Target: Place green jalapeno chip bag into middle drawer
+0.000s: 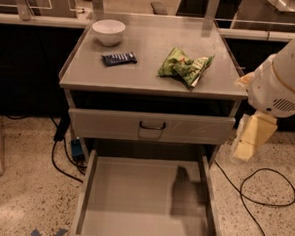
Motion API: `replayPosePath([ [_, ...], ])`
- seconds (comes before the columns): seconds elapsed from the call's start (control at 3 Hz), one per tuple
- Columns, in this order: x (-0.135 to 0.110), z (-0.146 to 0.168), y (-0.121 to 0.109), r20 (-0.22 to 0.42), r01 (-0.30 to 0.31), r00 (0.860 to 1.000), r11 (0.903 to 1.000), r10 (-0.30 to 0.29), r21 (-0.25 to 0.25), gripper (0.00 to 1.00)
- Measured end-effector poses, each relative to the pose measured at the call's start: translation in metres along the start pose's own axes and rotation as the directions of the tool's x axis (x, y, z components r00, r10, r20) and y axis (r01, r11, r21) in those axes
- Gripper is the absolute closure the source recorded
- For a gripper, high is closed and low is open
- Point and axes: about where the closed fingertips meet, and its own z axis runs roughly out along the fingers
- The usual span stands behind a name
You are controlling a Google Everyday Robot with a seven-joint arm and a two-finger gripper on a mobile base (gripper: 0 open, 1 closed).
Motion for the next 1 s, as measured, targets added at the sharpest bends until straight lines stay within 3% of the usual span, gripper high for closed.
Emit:
replayPosePath([
  [0.33, -0.023, 0.034, -0.025, 0.028, 0.054, 0.998, 0.9974, -0.056, 0.047, 0.0],
  [1.0, -0.059, 0.06, -0.091, -0.007, 0.153, 0.988, 0.9743, -0.154, 0.166, 0.0],
])
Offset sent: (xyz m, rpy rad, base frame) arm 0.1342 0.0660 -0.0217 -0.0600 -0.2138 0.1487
